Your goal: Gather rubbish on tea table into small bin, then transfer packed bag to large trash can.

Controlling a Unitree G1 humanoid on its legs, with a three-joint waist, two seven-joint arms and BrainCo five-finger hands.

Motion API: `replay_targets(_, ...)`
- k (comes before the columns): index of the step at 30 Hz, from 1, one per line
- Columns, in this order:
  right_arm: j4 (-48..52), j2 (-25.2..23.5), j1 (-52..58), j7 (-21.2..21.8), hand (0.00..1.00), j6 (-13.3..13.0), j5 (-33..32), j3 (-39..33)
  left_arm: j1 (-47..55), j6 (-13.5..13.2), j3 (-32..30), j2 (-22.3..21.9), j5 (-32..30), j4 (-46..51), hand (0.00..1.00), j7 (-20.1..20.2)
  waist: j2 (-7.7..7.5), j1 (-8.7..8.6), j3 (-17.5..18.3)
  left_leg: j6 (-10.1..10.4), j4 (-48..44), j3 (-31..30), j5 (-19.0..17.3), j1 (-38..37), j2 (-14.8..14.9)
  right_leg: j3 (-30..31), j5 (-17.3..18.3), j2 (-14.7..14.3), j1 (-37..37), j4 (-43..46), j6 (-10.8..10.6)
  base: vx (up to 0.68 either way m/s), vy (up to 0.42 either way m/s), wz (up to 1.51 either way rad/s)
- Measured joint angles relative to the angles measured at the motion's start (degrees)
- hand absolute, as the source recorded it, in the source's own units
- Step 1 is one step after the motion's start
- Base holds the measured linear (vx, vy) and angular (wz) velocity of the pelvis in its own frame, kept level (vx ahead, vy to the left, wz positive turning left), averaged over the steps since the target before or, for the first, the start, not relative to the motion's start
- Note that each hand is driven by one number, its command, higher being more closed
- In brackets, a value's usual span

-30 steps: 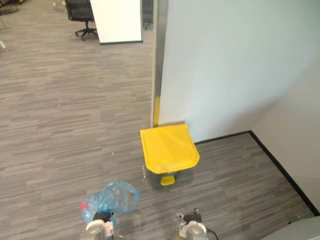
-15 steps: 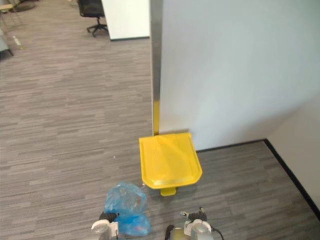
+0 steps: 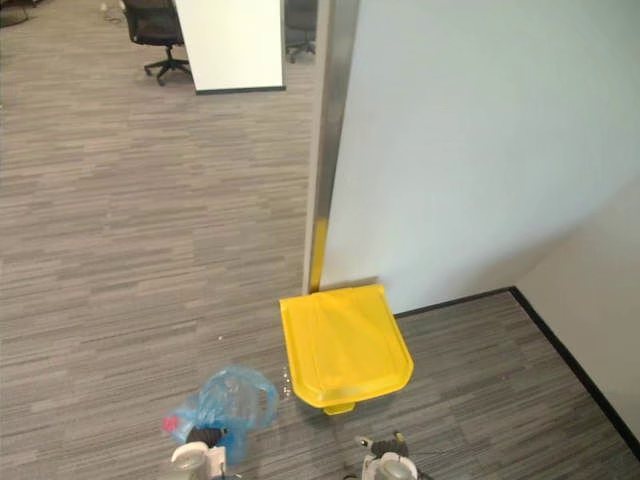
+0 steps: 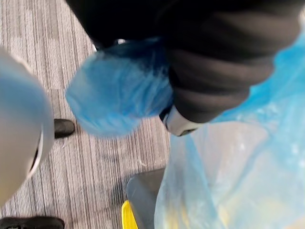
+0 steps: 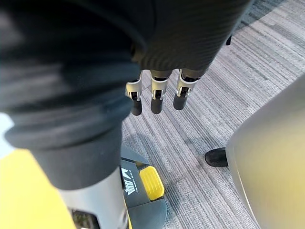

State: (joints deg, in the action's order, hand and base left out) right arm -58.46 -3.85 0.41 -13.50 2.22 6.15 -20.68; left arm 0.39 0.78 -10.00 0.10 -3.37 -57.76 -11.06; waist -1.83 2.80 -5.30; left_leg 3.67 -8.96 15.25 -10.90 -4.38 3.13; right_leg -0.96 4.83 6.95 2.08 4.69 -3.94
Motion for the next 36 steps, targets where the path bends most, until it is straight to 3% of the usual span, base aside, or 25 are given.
replay_targets(4, -1.2, 1.9, -0.4, 0.0, 0.00, -0.1, 0.0, -1.0, 0.5, 0.0, -0.1, -0.3, 0.0, -1.4, 1.00, 0.0, 2.06, 0.36, 0.3, -0.2, 2.5, 0.0, 0.1, -1.7, 0.8, 1.7, -0.6, -1.5, 0.1, -0.9, 0.7, 0.02, -0.048, -0.27)
replay_targets(7, -1.2, 2.3, -0.3, 0.0, 0.00, -0.1, -0.2, -0.9, 0.7, 0.0, -0.2, -0.5, 0.0, -1.5, 1.00, 0.0, 2.41, 0.29, -0.2, -0.2, 3.0, 0.2, 0.1, -3.0, 1.2, 1.6, -0.5, -1.8, -0.3, 1.7, 0.9, -0.01, -0.023, -0.15)
replay_targets(10, -0.8, 2.7, -1.2, -0.1, 0.00, -0.2, -1.8, 0.0, -0.2, 0.0, -1.7, -0.7, 0.0, -1.3, 1.00, 0.1, 2.28, 0.36, -2.4, -2.4, 4.0, 0.7, -1.3, -5.2, 1.8, -0.5, 0.5, -1.6, -7.3, 18.4, 1.3, -0.12, 0.004, -0.24)
replay_targets(11, -0.1, 3.0, -2.2, -0.1, 0.00, -0.2, -1.9, 0.0, -1.0, 0.0, -2.7, -0.3, 0.1, -1.3, 1.00, 0.0, 1.84, 0.21, -4.0, -2.8, 4.2, 0.6, -1.6, -7.0, 0.9, -2.5, 1.9, -0.1, -12.6, 28.8, 1.2, -0.08, 0.007, -0.14)
replay_targets(12, 0.7, 2.7, -1.6, -0.2, 0.00, -0.5, -2.2, 0.2, -1.0, 0.0, -2.6, 0.1, 0.1, -1.3, 1.00, 0.0, 0.99, -0.03, -4.2, -3.4, 3.6, 0.5, -2.5, -8.3, 0.7, -3.9, 3.9, 0.5, -14.9, 30.8, 1.7, -0.04, 0.024, -0.07)
replay_targets(14, 1.1, 2.8, -1.2, -0.3, 0.00, -0.5, -2.2, 0.4, -1.1, 0.0, -2.6, 0.1, 0.0, -1.3, 1.00, 0.0, 0.86, -0.06, -4.2, -3.7, 2.9, -0.1, -3.5, -8.7, 0.7, -5.2, 3.9, 0.2, -17.1, 29.5, 1.6, 0.02, 0.042, 0.08)
replay_targets(16, 1.4, 2.7, -1.5, -1.0, 0.00, -0.7, -2.9, 0.1, -1.6, 0.0, -2.6, 0.0, 0.0, -1.4, 1.00, 0.0, 0.52, -0.05, -4.7, -3.5, 0.5, -0.3, -5.5, -8.6, 0.7, -6.9, 0.8, -0.3, -20.5, 20.4, 1.0, 0.13, 0.016, 0.18)
replay_targets(19, 1.3, 2.4, -1.8, -1.6, 0.00, -0.5, -3.9, -0.8, -2.2, -0.2, -3.8, -0.3, 0.0, -1.3, 1.00, -0.2, -0.16, 0.07, -5.2, -1.5, -5.9, -1.9, -10.8, -8.7, -0.1, -6.9, 0.1, -0.6, -19.1, 13.6, -0.2, 0.34, -0.103, 0.21)
replay_targets(20, 1.4, 3.0, -2.4, -2.0, 0.00, -0.6, -3.9, -1.8, -2.6, -0.2, -4.4, -1.3, 0.0, -1.4, 1.00, -0.3, 1.94, 0.45, -5.8, -0.7, -8.0, -3.0, -11.5, -8.4, 1.4, -7.5, 1.7, -1.1, -19.0, 15.3, -1.7, 0.31, -0.090, 0.13)
replay_targets(21, 1.6, 2.9, -2.8, -2.5, 0.00, -0.7, -4.1, -3.3, -3.2, -0.3, -4.4, -2.1, 0.0, -1.4, 1.00, -0.3, 2.81, 0.16, -6.7, -0.6, -8.9, -5.5, -11.4, -8.0, 1.1, -7.6, 1.9, -1.2, -19.2, 16.9, -1.6, 0.28, -0.070, 0.16)
replay_targets(25, 1.6, 2.8, -2.8, -2.8, 0.00, -0.7, -4.5, -5.2, -4.0, -0.4, -4.6, -3.2, 0.1, -1.2, 1.00, -1.1, 2.90, 0.47, -6.9, -0.7, -9.2, -7.7, -11.4, -8.8, 1.8, -9.2, 6.8, -0.8, -20.0, 22.5, -0.4, 0.22, -0.063, 0.19)
replay_targets(31, 1.5, 2.8, -3.2, -2.8, 0.00, 0.2, -4.3, -4.5, -4.8, -0.3, -4.7, -3.8, -0.1, -1.2, 1.00, -1.0, 2.84, 0.35, -6.7, -0.4, -7.4, -8.0, -10.7, -8.7, 2.8, -10.8, 6.5, -1.4, -20.0, 21.3, 0.3, 0.10, -0.011, 0.01)
replay_targets(36, 1.6, 3.1, -3.4, -2.5, 0.00, 0.1, -3.8, 0.9, -4.1, 0.0, -1.9, -3.7, -1.0, -1.2, 1.00, -0.7, 2.30, -0.22, -4.8, 0.6, -1.8, -9.7, -8.9, -8.1, 3.2, -13.2, 5.4, -1.1, -20.9, 18.8, 0.8, -0.01, -0.036, 0.21)
